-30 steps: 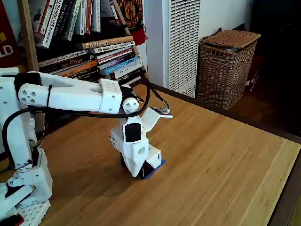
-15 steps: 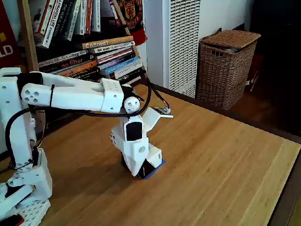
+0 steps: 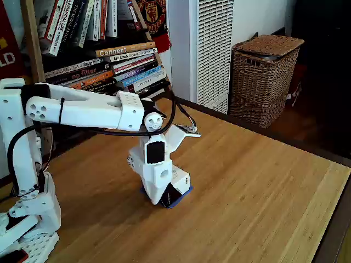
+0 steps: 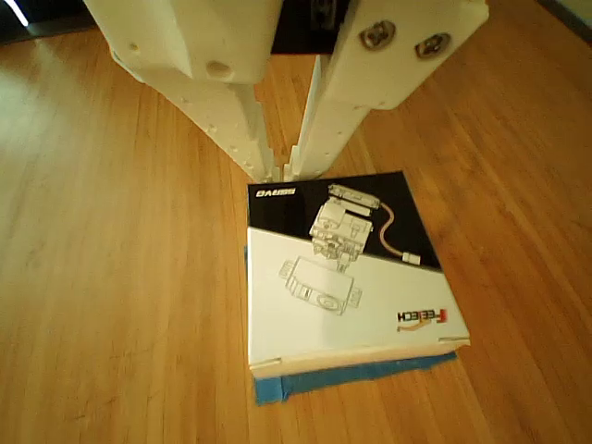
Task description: Push the box on top of the target
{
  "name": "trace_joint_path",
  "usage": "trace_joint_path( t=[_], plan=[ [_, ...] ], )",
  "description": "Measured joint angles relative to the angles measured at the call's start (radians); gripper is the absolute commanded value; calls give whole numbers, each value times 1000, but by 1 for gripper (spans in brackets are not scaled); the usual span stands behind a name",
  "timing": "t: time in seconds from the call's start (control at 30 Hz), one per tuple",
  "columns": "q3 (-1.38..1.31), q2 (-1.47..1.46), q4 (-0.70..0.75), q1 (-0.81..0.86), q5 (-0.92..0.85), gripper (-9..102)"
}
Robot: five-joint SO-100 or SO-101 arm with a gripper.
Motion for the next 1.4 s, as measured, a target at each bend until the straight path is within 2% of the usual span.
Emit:
trace_joint_path(
  t=[0.43, 0.73, 1.03, 1.4],
  plan=[
    [52, 64, 23, 20, -21, 0],
    [167, 206, 100, 83, 3, 0],
    [183, 321, 170, 35, 207, 0],
    [170, 529, 233, -49, 540, 0]
  ],
)
